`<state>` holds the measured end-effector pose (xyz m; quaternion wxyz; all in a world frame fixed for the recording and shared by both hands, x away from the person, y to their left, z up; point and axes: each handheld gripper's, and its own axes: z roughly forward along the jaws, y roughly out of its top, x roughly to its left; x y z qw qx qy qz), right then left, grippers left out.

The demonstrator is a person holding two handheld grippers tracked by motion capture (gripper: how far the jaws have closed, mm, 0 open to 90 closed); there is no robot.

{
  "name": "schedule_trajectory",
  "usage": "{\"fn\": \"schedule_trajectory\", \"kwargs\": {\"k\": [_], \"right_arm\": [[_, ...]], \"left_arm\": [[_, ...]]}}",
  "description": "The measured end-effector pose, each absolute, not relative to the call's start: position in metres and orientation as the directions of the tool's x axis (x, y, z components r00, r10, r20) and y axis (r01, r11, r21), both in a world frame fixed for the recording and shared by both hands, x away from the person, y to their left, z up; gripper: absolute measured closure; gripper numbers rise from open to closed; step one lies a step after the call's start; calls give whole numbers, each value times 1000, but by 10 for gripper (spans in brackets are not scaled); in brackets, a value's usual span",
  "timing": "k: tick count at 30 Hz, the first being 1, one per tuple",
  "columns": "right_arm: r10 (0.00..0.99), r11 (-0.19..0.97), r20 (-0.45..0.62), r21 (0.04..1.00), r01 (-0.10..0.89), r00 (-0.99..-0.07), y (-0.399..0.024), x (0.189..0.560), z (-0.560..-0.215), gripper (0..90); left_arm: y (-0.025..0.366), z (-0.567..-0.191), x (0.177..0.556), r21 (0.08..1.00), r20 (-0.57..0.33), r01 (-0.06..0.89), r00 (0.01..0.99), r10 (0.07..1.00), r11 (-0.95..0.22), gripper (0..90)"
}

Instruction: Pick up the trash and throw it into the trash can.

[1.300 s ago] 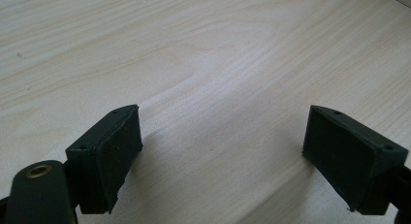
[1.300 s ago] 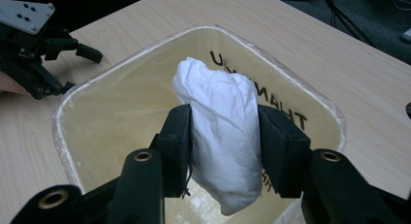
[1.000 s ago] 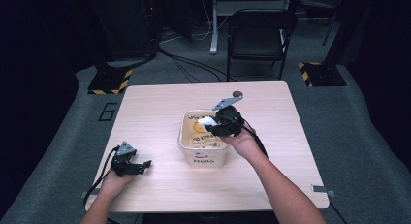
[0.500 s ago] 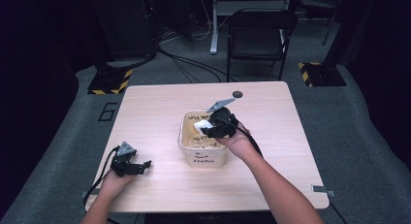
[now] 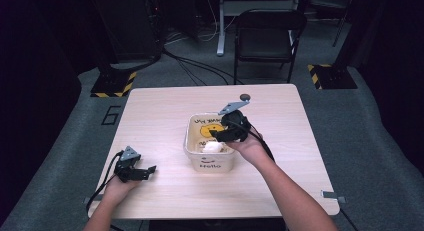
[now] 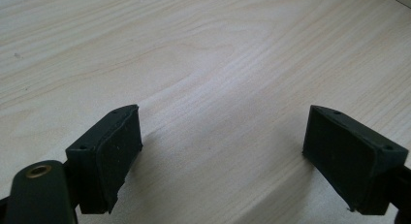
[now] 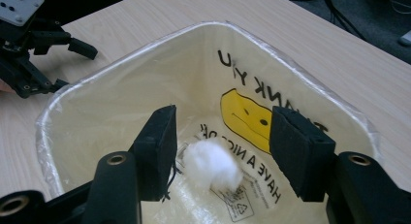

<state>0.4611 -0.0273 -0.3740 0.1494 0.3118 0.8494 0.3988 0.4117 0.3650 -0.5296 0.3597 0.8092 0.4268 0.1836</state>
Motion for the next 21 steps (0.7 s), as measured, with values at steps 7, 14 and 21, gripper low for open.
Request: {"fn": "schedule_trajectory", "kwargs": {"k": [7,14,21], "right_arm": [[672,468,-2,776,423,-741,-42,459,-370,425],[683,455,-1,783,424,-730,-58,456,-365,421],[697,438,-5,794,420,-717,-72,450,-361,416]], "left_arm": [[365,-529,412,739,-5,555,572,820,-382,134],[365,-529,412,734,-11,559,577,817,-385,134],[365,-530,414,740,-8,554,575,818,-382,134]]}}
